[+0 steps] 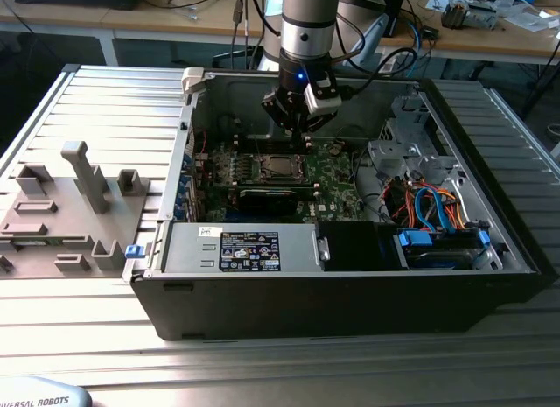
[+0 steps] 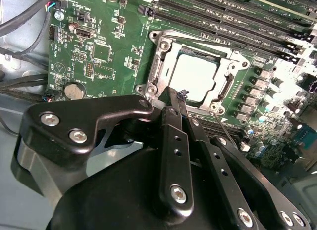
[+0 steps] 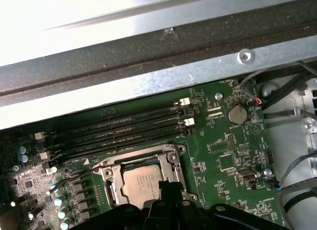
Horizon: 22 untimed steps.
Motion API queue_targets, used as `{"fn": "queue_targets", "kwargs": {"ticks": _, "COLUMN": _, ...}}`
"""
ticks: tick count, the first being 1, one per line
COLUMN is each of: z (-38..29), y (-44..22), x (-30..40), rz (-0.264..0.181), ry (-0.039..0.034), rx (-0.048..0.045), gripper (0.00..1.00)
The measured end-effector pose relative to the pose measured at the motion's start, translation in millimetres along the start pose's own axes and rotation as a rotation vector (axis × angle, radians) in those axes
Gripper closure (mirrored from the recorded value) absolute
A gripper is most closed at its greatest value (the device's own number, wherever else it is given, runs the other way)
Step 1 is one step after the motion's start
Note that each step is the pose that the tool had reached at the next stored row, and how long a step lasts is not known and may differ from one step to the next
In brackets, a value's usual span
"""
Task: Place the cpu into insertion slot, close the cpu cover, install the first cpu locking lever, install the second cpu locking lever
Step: 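Install the first cpu locking lever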
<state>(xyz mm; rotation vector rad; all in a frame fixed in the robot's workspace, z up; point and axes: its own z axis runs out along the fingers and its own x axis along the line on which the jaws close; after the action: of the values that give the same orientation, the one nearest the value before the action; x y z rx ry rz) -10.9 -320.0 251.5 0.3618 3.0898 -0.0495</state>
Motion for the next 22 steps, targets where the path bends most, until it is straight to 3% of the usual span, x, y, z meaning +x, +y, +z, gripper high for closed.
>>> {"fn": "queue_targets", "kwargs": {"ticks": 22, "z": 0.0, "y": 0.0, "x": 0.0, "rz": -0.050, "ry": -0.0014, "rx": -0.0017, "gripper": 0.89}}
